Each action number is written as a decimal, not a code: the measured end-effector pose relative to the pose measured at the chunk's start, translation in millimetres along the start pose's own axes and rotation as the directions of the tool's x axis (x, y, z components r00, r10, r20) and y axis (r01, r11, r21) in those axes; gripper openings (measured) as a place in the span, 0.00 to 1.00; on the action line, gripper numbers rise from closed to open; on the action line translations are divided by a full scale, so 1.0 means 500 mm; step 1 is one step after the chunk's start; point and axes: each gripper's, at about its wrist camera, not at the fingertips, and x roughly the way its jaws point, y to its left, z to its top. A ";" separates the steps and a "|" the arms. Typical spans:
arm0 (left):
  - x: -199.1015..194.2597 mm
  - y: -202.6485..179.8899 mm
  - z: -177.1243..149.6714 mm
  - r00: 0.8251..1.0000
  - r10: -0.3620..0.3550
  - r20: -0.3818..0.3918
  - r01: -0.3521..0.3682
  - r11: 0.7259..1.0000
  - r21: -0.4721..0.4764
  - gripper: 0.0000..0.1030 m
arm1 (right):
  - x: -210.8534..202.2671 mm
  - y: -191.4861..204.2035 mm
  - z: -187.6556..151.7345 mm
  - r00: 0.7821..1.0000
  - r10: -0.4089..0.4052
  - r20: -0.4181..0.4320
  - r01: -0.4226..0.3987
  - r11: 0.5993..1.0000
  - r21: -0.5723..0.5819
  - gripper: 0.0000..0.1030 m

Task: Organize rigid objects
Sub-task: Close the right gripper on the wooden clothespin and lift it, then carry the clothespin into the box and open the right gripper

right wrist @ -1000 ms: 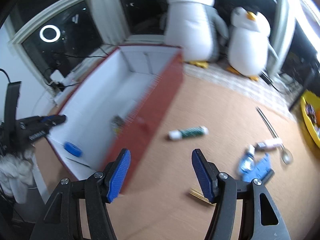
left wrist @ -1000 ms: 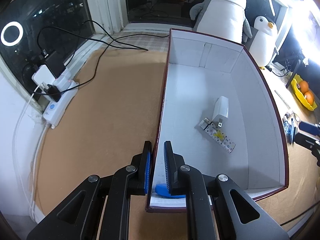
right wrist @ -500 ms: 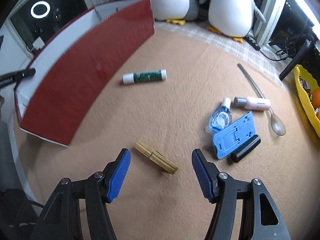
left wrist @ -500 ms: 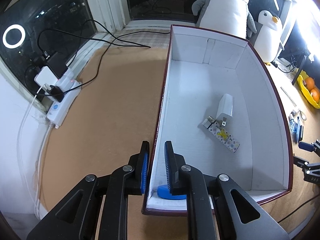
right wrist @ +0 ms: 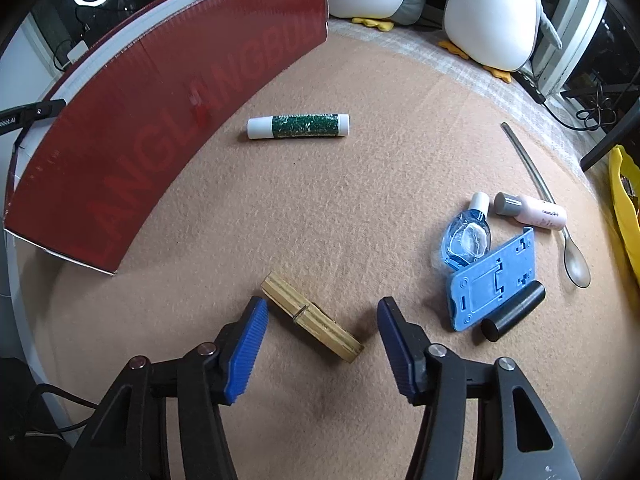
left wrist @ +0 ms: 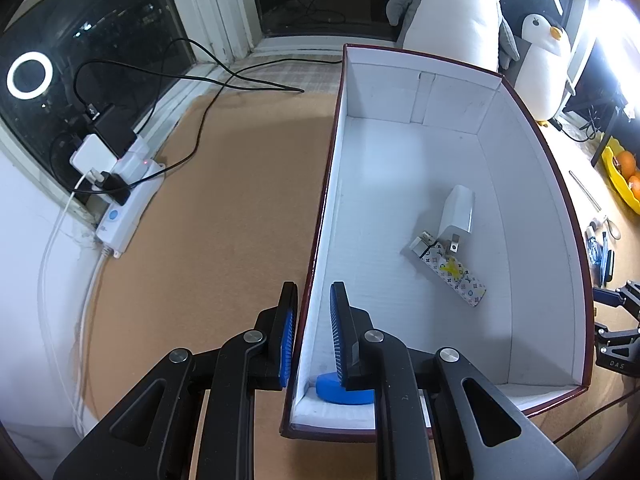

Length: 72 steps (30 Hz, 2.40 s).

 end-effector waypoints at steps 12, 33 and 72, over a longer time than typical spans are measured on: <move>0.003 0.004 0.000 1.000 -0.016 0.004 0.016 1.000 -0.004 0.13 | -0.005 -0.012 0.002 1.000 -0.007 0.002 0.007 1.000 0.030 0.12; 0.001 0.026 -0.007 0.994 -0.105 0.029 0.106 0.994 -0.040 0.13 | -0.119 0.040 0.052 0.991 -0.030 0.127 0.021 0.997 0.072 0.11; -0.019 0.047 -0.015 0.986 -0.148 0.073 0.153 0.986 -0.063 0.08 | -0.097 0.326 0.215 0.975 0.164 0.152 -0.153 0.985 -0.080 0.11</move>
